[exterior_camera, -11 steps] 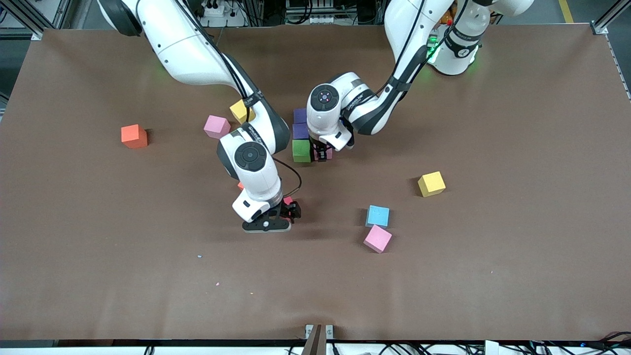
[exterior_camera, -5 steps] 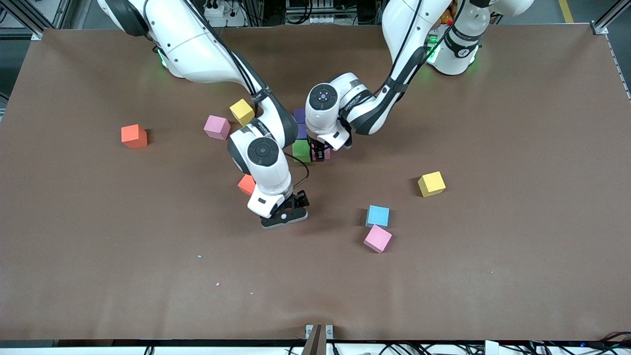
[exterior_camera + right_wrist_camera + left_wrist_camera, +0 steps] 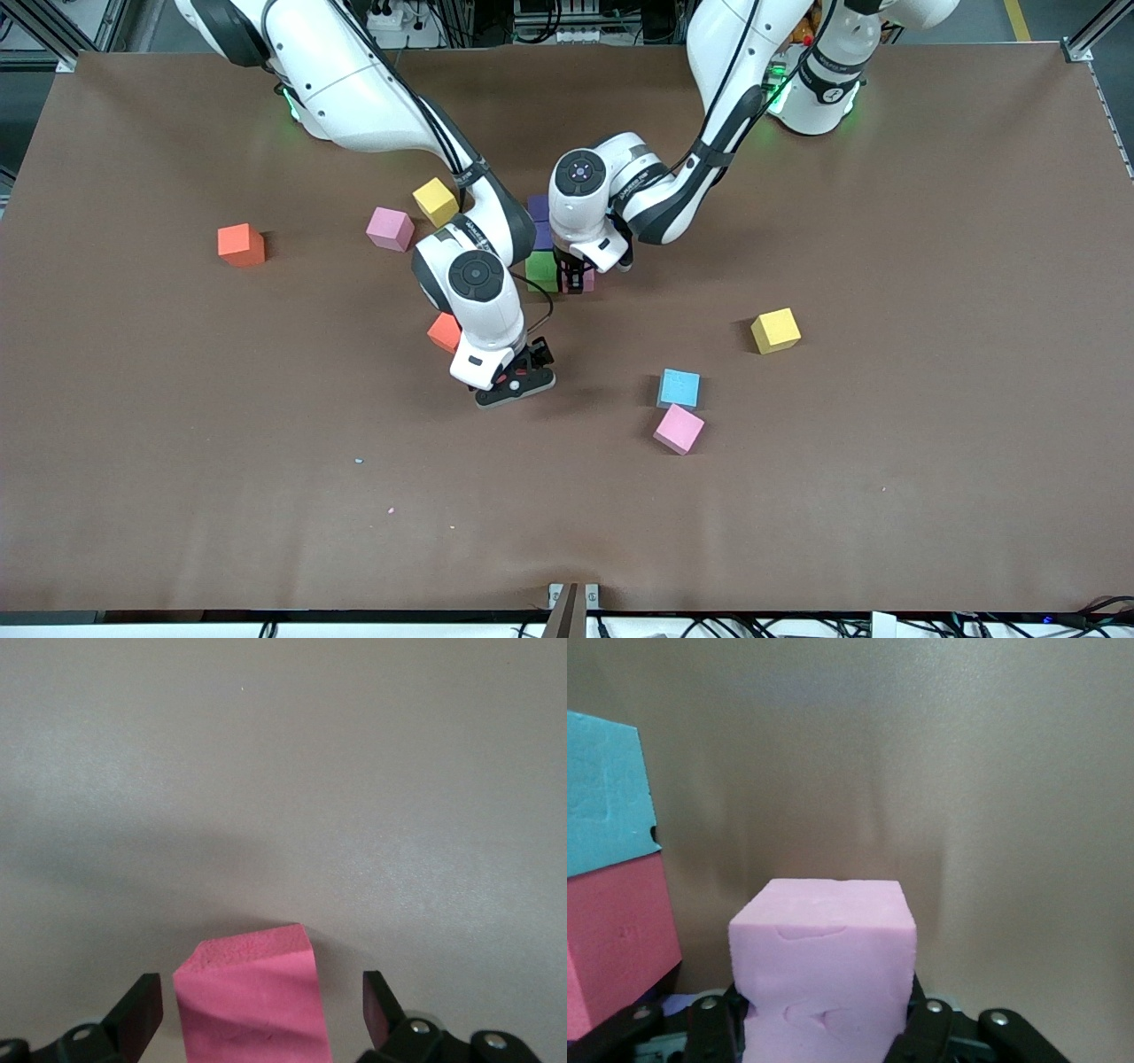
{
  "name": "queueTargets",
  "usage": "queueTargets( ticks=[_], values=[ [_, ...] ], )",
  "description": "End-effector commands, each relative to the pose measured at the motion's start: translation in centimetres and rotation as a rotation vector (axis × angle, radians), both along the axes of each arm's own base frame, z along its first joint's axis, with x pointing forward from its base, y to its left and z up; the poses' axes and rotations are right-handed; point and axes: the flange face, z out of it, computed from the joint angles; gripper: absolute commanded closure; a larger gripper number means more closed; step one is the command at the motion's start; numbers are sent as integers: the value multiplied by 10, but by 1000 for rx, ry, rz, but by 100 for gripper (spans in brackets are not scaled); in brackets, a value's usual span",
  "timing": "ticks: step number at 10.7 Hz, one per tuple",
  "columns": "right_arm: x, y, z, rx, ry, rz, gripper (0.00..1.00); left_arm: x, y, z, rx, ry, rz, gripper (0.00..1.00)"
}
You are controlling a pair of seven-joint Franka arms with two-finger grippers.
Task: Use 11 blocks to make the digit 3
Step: 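Grasp the magenta block with the right gripper while the left gripper presses pink, then place the magenta block below the green block with the right gripper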
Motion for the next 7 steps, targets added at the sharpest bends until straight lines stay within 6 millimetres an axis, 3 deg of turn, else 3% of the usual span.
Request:
queueTargets(
  ticks=[1,2,5,6,7],
  values=[
    [1,-5,-1,-2,11,6,5,0,-4,1,1,-19,1,96],
    [-1,-8,-7,-6,19,4,25,-2,-6,1,2,-20,-5,96],
    [-1,-11,-8,-4,32,-15,33,-2,-7,3,0,-23,-7,93],
    [-2,-10,-7,-1,36,-23,46,-2,-7,2,1,-22,-9,92],
    [-1,-11,-6,10,43,-44,51,-2,-6,2,1,-22,-7,89]
  ],
)
